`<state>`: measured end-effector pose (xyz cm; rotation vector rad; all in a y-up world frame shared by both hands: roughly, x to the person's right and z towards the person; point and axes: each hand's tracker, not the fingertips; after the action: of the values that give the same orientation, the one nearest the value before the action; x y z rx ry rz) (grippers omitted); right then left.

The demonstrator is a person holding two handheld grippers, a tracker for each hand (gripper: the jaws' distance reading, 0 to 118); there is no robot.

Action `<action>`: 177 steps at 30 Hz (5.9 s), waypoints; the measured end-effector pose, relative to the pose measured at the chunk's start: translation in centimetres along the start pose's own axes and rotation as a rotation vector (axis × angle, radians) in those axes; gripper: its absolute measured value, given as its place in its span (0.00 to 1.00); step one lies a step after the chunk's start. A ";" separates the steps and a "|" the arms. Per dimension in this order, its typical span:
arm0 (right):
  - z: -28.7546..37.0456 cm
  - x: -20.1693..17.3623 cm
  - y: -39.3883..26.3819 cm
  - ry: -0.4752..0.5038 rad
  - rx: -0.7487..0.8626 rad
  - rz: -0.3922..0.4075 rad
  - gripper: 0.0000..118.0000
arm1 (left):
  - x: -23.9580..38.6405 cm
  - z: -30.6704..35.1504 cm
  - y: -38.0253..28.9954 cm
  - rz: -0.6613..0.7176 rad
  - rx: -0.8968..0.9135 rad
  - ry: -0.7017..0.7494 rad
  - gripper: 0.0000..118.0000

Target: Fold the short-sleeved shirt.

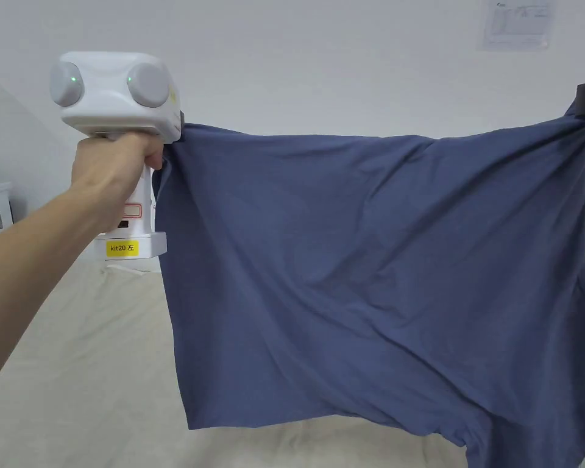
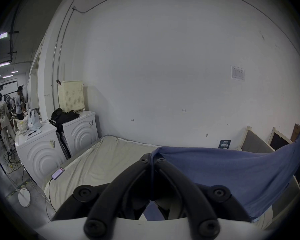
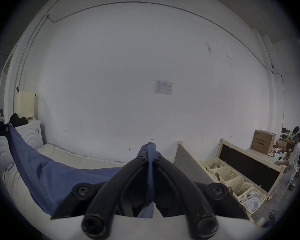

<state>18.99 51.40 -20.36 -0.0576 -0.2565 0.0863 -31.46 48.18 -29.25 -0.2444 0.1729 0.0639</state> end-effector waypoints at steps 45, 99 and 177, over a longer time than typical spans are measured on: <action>-19.5 -7.8 3.5 -0.019 -0.032 0.129 0.02 | 4.1 -15.8 5.6 -0.038 0.030 0.092 0.00; 6.9 -1.1 -49.0 0.164 -0.917 -0.022 0.02 | -7.9 -0.9 -47.0 -0.200 -0.822 -0.092 0.00; 8.5 1.9 -50.0 0.135 -1.034 0.072 1.00 | -3.9 -0.6 -47.8 -0.213 -0.896 -0.177 0.04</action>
<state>22.51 2.23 -8.25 -1.0970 -0.1415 0.0131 -31.42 1.58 -17.85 -1.1442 -0.0715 -0.0542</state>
